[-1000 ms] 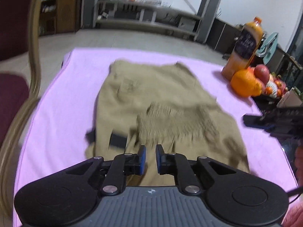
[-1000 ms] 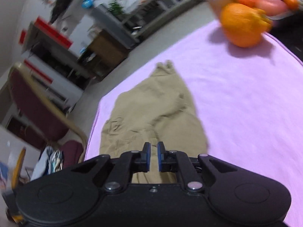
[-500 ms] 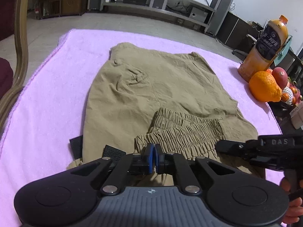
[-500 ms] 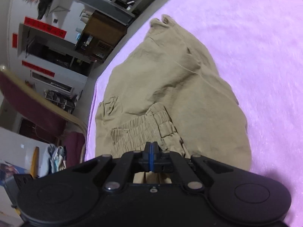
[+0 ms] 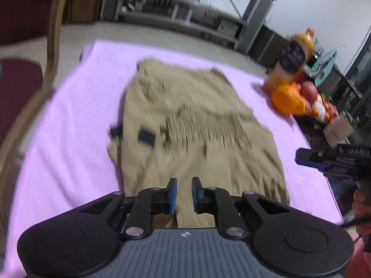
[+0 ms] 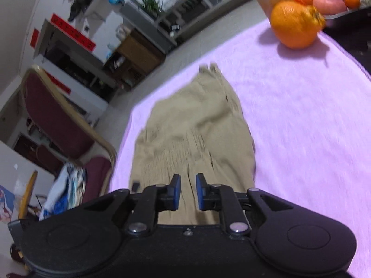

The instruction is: Fold clothes

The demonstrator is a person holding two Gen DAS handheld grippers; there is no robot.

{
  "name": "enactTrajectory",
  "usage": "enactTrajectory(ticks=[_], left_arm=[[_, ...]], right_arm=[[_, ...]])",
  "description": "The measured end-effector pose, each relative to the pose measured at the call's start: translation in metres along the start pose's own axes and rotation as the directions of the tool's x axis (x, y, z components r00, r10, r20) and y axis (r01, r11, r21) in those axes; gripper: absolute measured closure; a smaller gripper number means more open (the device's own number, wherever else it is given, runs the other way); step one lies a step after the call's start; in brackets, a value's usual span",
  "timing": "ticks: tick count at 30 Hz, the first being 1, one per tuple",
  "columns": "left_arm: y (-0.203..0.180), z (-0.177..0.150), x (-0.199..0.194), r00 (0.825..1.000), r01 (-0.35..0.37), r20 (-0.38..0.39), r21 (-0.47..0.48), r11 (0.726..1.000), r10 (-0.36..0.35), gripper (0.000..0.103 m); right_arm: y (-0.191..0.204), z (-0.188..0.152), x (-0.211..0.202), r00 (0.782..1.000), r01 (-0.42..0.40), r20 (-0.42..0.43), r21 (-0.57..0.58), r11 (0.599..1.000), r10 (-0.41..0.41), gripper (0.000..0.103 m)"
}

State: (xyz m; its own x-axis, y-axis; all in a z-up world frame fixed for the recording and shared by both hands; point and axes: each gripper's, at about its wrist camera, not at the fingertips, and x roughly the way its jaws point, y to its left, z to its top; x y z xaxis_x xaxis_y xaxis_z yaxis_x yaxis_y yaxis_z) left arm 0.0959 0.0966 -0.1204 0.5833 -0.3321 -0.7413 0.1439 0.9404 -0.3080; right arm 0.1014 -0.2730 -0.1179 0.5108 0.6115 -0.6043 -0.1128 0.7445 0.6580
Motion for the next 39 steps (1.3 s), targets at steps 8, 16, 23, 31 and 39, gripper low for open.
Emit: enactTrajectory(ticks=[8, 16, 23, 31, 39], left_arm=[[0.011, -0.011, 0.033, 0.989, -0.098, -0.108, -0.005, 0.995, 0.097, 0.092], [0.024, -0.008, 0.012, 0.983, -0.171, -0.065, 0.005, 0.985, 0.171, 0.093], [0.048, 0.000, -0.027, 0.991, -0.136, -0.030, -0.147, 0.980, 0.133, 0.064], [0.067, 0.007, 0.005, 0.994, -0.063, -0.103, -0.311, 0.948, 0.032, 0.059], [0.065, 0.016, 0.032, 0.990, -0.064, -0.142, -0.300, 0.952, 0.022, 0.057]], right_arm=[[-0.016, -0.017, 0.057, 0.956, 0.039, -0.292, 0.003, 0.999, -0.036, 0.103], [-0.040, -0.006, 0.008, 0.940, 0.304, -0.173, 0.036, 0.952, -0.294, 0.098], [-0.045, -0.005, -0.034, 0.996, 0.094, -0.022, 0.228, 0.969, -0.092, 0.082], [-0.040, -0.003, 0.001, 0.998, 0.057, -0.052, 0.235, 0.970, -0.046, 0.060], [-0.047, 0.006, 0.032, 0.990, 0.137, -0.069, 0.216, 0.967, -0.125, 0.054]])
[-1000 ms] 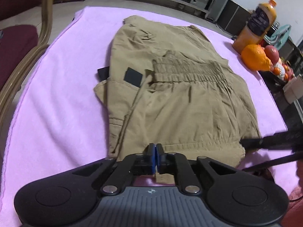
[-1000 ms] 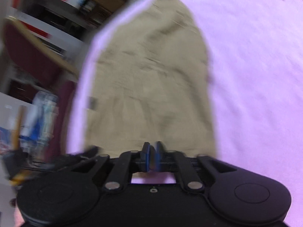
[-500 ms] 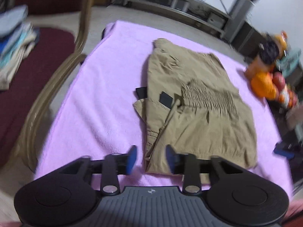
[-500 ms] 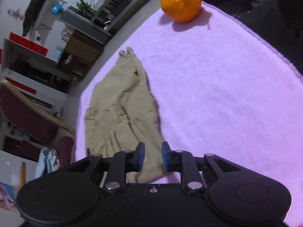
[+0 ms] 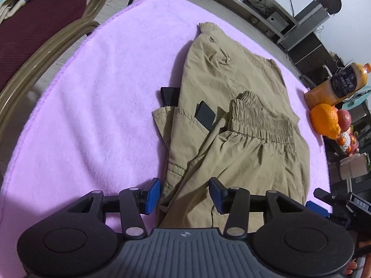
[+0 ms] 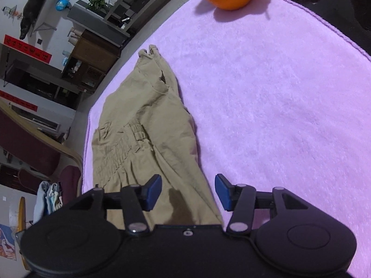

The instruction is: Fold clothes

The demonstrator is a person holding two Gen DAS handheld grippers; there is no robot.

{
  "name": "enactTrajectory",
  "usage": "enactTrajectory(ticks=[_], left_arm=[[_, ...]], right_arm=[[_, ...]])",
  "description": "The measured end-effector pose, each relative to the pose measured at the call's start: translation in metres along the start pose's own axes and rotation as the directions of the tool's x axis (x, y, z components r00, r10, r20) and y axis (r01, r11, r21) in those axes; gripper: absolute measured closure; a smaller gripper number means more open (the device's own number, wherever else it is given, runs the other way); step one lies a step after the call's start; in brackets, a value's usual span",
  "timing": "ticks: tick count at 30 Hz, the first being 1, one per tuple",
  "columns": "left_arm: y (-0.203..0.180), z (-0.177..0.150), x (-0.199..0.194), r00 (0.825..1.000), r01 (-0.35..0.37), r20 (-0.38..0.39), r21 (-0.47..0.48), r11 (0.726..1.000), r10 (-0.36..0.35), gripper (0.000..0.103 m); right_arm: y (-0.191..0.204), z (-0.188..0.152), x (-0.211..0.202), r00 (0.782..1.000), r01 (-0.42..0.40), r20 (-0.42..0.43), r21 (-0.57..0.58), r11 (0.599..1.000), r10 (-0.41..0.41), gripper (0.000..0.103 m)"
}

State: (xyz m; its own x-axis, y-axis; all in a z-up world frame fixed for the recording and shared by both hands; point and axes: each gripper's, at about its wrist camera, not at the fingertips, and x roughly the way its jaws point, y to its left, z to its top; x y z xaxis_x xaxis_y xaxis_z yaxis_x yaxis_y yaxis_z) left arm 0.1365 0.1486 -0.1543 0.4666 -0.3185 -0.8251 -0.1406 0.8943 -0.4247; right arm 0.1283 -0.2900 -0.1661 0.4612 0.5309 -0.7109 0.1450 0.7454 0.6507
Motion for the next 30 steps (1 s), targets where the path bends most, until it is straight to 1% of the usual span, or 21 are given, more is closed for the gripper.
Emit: enactTrajectory(ticks=[4, 6, 8, 9, 10, 11, 12, 13, 15, 16, 18, 20, 23, 26, 28, 30], left_arm=[[-0.001, 0.003, 0.005, 1.000, 0.006, 0.017, 0.018, 1.000, -0.007, 0.054], [-0.003, 0.002, 0.007, 0.999, 0.019, 0.034, 0.035, 0.999, -0.020, 0.051], [-0.008, 0.000, 0.008, 0.998, 0.014, 0.052, 0.064, 0.998, -0.018, 0.053], [-0.011, -0.001, 0.009, 0.998, 0.005, 0.061, 0.083, 0.997, -0.010, 0.054], [-0.014, -0.003, 0.009, 0.997, -0.010, 0.072, 0.104, 0.995, 0.002, 0.058], [-0.018, -0.005, 0.008, 0.996, -0.029, 0.084, 0.127, 0.991, 0.018, 0.068], [-0.021, -0.006, 0.008, 0.995, -0.048, 0.096, 0.150, 0.987, 0.034, 0.074], [-0.024, -0.008, 0.007, 0.993, -0.062, 0.107, 0.170, 0.984, 0.044, 0.076], [-0.029, -0.008, 0.004, 0.991, -0.073, 0.123, 0.187, 0.980, 0.050, 0.082], [-0.030, -0.007, 0.000, 0.991, -0.071, 0.127, 0.186, 0.980, 0.047, 0.083], [-0.033, -0.003, -0.010, 0.991, -0.060, 0.132, 0.178, 0.982, 0.036, 0.087], [-0.037, 0.000, -0.023, 0.990, -0.050, 0.135, 0.176, 0.983, 0.026, 0.089], [-0.041, 0.003, -0.046, 0.991, -0.029, 0.130, 0.174, 0.984, 0.007, 0.089], [-0.042, -0.003, -0.062, 0.993, -0.015, 0.116, 0.166, 0.986, -0.004, 0.089], [-0.040, -0.012, -0.060, 0.995, -0.025, 0.097, 0.161, 0.987, 0.009, 0.089], [-0.037, -0.023, -0.053, 0.996, -0.047, 0.077, 0.156, 0.987, 0.036, 0.088]], right_arm=[[0.002, 0.007, 0.015, 1.000, 0.013, -0.006, -0.043, 0.999, -0.014, 0.059], [0.005, 0.008, 0.020, 1.000, -0.006, -0.013, -0.072, 0.997, 0.005, 0.063], [0.011, 0.004, 0.025, 0.999, -0.026, -0.049, -0.125, 0.992, 0.020, 0.066], [0.016, 0.000, 0.026, 0.999, -0.004, -0.046, -0.172, 0.985, -0.004, 0.073], [0.022, -0.003, 0.026, 0.998, 0.030, -0.038, -0.225, 0.974, -0.039, 0.079], [0.026, -0.006, 0.025, 0.997, 0.059, -0.025, -0.261, 0.963, -0.068, 0.088], [0.029, -0.008, 0.024, 0.997, 0.069, -0.016, -0.272, 0.960, -0.076, 0.097], [0.032, -0.011, 0.024, 0.996, 0.079, -0.007, -0.282, 0.956, -0.085, 0.098], [0.040, -0.013, 0.021, 0.995, 0.100, 0.016, -0.296, 0.950, -0.099, 0.099], [0.044, -0.013, 0.017, 0.995, 0.096, 0.025, -0.283, 0.954, -0.093, 0.099], [0.050, -0.007, 0.003, 0.998, 0.056, 0.027, -0.227, 0.972, -0.051, 0.099], [0.058, -0.002, -0.012, 1.000, 0.015, 0.019, -0.184, 0.983, -0.012, 0.099], [0.076, 0.000, -0.029, 1.000, 0.009, -0.008, -0.166, 0.986, -0.010, 0.099], [0.090, -0.006, -0.044, 0.999, 0.023, -0.020, -0.197, 0.980, -0.027, 0.099], [0.092, -0.012, -0.050, 0.999, 0.041, -0.024, -0.216, 0.976, -0.047, 0.099], [0.086, -0.018, -0.048, 0.997, 0.067, -0.033, -0.220, 0.973, -0.076, 0.099]])
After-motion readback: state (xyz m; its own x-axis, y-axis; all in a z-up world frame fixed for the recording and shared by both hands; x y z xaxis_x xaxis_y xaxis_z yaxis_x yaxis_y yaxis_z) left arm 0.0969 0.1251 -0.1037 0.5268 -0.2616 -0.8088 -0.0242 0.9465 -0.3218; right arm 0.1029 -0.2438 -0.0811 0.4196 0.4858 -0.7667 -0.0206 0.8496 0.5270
